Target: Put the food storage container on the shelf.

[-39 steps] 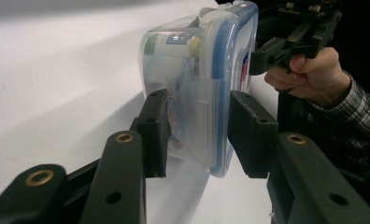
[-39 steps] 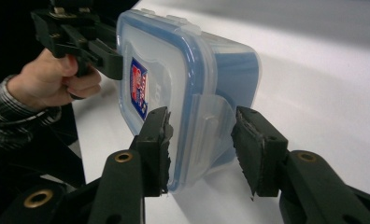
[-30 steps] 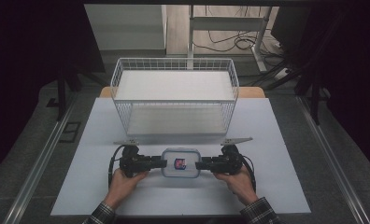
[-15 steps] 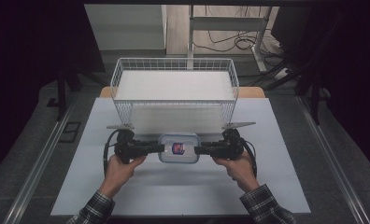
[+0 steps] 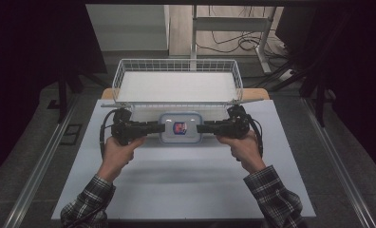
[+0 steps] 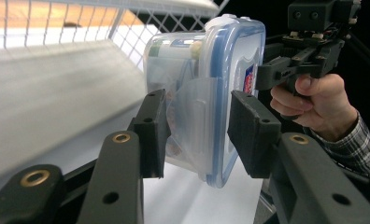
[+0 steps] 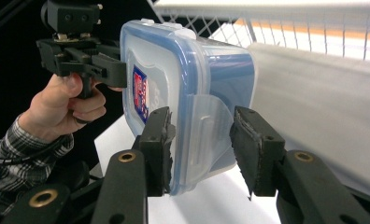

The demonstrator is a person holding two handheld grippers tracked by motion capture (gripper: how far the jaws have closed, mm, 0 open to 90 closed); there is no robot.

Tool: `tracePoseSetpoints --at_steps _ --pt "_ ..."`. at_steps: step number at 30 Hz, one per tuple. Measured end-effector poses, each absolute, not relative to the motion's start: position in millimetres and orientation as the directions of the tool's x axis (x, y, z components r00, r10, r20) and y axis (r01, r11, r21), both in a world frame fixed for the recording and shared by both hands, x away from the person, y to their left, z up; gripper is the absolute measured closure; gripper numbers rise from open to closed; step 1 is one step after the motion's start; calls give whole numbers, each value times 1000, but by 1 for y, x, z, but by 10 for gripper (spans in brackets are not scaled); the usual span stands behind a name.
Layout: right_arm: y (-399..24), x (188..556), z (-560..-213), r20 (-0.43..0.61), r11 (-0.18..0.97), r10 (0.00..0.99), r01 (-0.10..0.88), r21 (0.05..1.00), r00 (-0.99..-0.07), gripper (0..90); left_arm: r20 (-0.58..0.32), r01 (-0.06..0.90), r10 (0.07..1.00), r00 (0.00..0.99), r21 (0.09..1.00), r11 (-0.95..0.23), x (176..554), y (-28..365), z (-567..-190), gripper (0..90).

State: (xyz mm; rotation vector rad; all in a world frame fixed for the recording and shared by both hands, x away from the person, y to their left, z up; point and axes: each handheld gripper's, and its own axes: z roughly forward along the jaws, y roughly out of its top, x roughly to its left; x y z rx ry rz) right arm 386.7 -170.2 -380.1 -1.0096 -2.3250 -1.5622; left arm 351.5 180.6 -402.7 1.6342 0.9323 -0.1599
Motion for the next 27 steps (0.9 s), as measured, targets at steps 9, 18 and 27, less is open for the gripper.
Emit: tracePoseSetpoints --at_steps 9,18,27 --pt "-162 408 -345 472 205 443 599 774 -762 578 -555 625 492 671 781 28 370 187 -370 581" --pt "-159 428 -325 474 178 454 598 781 -754 575 -551 616 496 672 787 39 391 189 -350 579" --pt "-158 447 -319 489 152 476 616 773 -731 573 -569 627 487 663 777 53 415 190 -346 579"
